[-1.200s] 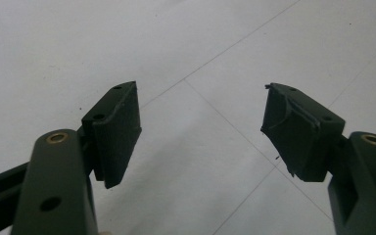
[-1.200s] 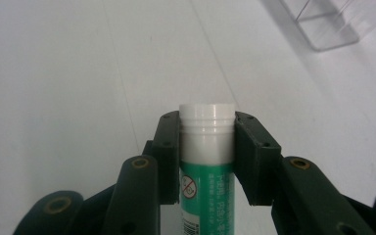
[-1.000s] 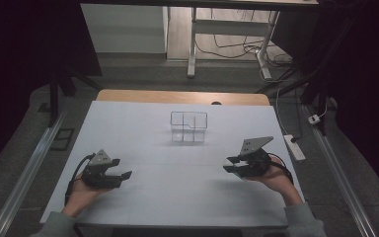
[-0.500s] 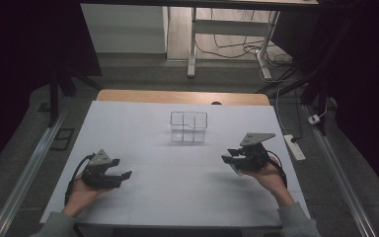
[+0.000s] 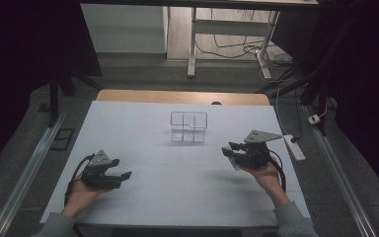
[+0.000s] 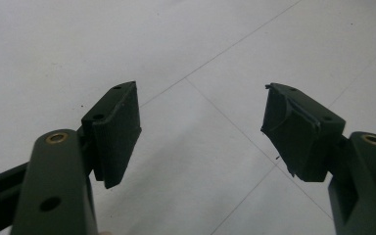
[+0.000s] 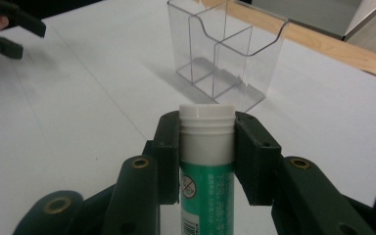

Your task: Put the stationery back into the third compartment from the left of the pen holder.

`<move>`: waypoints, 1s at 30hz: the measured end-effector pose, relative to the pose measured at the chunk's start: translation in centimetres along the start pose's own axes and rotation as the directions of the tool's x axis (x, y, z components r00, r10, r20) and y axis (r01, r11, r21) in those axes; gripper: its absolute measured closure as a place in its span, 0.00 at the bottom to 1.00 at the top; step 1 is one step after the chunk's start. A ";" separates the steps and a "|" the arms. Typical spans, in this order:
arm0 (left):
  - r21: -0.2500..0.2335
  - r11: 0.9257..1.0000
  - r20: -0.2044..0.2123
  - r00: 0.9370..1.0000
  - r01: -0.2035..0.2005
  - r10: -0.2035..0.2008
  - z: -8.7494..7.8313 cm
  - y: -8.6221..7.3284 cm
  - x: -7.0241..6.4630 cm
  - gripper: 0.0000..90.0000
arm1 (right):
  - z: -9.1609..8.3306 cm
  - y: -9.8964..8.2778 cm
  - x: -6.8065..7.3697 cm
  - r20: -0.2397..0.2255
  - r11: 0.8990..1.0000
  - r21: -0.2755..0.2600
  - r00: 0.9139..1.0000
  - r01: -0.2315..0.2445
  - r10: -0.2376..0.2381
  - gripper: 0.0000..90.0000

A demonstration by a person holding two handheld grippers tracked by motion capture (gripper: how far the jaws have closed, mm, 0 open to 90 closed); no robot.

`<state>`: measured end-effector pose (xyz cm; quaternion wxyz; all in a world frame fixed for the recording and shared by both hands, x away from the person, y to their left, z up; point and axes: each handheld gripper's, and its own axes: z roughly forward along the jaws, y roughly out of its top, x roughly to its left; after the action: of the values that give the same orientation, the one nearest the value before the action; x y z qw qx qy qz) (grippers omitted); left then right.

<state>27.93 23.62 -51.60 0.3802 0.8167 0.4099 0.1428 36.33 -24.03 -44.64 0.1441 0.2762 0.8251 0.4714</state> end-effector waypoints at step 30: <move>-0.007 1.000 0.008 1.000 0.004 -0.004 -0.1 0.0 0.0 0.33 | 1.6 2.7 0.5 0.033 0.993 -0.119 0.999 0.000 0.004 0.73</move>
<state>27.92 23.67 -51.52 0.3853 0.8151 0.4094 0.1401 37.61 -21.51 -43.13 0.1738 0.2758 0.7926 0.5153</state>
